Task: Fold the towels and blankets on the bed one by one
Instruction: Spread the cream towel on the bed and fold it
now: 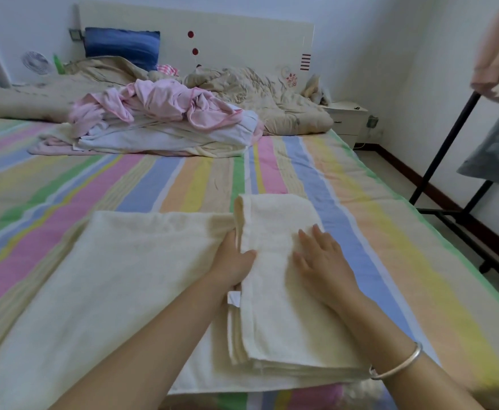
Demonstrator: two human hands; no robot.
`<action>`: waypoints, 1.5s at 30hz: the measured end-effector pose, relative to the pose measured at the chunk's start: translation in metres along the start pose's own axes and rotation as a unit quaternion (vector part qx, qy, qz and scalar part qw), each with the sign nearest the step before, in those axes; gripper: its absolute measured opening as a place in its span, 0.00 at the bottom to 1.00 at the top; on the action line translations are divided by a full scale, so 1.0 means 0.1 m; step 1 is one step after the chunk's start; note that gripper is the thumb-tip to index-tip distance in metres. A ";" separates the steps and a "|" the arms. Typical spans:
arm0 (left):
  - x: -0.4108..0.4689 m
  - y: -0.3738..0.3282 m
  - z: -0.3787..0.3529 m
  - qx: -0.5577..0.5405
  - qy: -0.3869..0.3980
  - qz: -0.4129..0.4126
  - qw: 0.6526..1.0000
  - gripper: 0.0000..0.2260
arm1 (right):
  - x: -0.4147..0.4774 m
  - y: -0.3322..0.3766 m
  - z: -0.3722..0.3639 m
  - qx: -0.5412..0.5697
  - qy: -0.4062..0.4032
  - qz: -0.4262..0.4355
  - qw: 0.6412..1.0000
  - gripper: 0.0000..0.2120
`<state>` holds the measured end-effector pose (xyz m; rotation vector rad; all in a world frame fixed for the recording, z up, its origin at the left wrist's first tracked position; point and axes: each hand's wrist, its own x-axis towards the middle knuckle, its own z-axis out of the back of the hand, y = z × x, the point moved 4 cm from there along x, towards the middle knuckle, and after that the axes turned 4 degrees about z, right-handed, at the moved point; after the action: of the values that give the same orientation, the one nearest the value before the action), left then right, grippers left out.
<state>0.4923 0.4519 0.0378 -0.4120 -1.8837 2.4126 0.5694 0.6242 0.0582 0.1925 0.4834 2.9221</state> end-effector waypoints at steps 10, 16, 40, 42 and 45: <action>-0.42 0.16 0.26 0.093 0.132 0.032 0.986 0.44 | 0.07 0.11 -0.29 -0.163 0.083 0.011 0.983 0.28; -0.83 0.11 0.43 0.166 0.144 0.047 0.974 0.38 | 0.16 0.66 -0.39 -0.104 0.029 0.094 0.990 0.31; -0.60 0.72 2.87 0.211 -0.049 0.173 0.961 0.32 | 0.75 1.02 -0.81 -0.132 0.037 0.075 0.988 0.34; -0.59 0.52 2.78 0.204 -0.015 0.139 0.969 0.31 | 0.55 1.11 -0.79 -0.118 0.048 0.098 0.987 0.32; -0.61 0.11 2.43 0.040 0.063 0.139 0.987 0.18 | 0.30 1.20 -0.78 -0.061 0.080 0.140 0.985 0.28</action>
<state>0.4934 0.2068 0.0921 -0.8521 -1.7730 2.5476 0.5102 0.4938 0.0274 0.0099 0.3184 3.2475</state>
